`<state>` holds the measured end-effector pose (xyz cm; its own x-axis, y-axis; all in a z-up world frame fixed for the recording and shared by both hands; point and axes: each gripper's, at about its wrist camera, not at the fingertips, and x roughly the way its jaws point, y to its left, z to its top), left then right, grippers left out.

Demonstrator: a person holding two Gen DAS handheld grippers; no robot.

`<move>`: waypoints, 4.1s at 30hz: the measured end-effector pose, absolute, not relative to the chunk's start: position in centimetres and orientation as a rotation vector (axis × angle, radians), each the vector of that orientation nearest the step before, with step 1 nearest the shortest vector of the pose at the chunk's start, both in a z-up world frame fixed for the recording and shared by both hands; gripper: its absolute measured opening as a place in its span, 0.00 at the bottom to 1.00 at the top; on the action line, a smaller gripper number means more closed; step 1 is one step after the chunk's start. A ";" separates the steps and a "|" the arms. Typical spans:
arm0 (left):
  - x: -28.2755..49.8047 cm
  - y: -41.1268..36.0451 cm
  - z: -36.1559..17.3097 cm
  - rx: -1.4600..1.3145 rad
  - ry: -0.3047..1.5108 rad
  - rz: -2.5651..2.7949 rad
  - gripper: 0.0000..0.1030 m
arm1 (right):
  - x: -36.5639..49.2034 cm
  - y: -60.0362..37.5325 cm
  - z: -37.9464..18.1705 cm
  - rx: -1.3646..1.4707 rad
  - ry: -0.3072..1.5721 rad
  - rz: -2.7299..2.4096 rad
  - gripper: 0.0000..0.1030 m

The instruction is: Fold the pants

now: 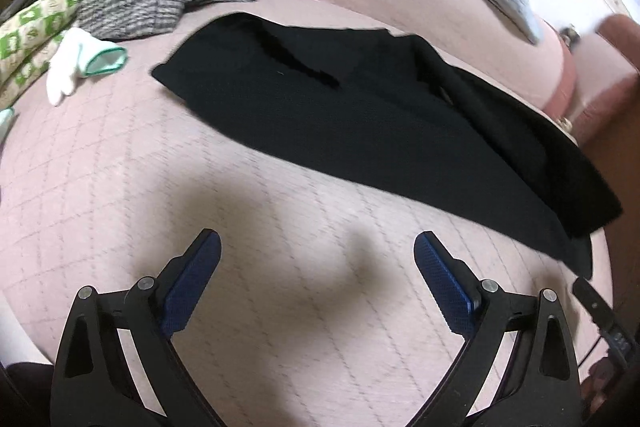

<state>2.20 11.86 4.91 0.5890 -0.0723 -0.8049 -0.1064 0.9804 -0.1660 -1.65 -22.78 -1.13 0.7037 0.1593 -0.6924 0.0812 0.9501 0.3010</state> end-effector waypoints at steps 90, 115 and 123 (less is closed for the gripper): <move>7.5 21.9 4.6 -0.338 0.953 0.153 0.95 | -1.7 -29.0 -2.2 0.463 0.791 -0.094 0.55; 12.4 18.3 3.9 -0.256 0.971 -0.021 0.09 | -0.4 -32.8 -2.7 0.675 0.662 -0.027 0.05; 6.9 18.8 8.1 -0.249 0.933 -0.140 0.08 | -6.0 -31.1 2.1 0.592 0.627 0.055 0.04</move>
<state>6.85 18.79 8.10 0.5890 -0.2257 -0.7760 0.0116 0.9625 -0.2712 -5.96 -31.06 2.07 0.8137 0.2226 -0.5370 0.1265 0.8338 0.5374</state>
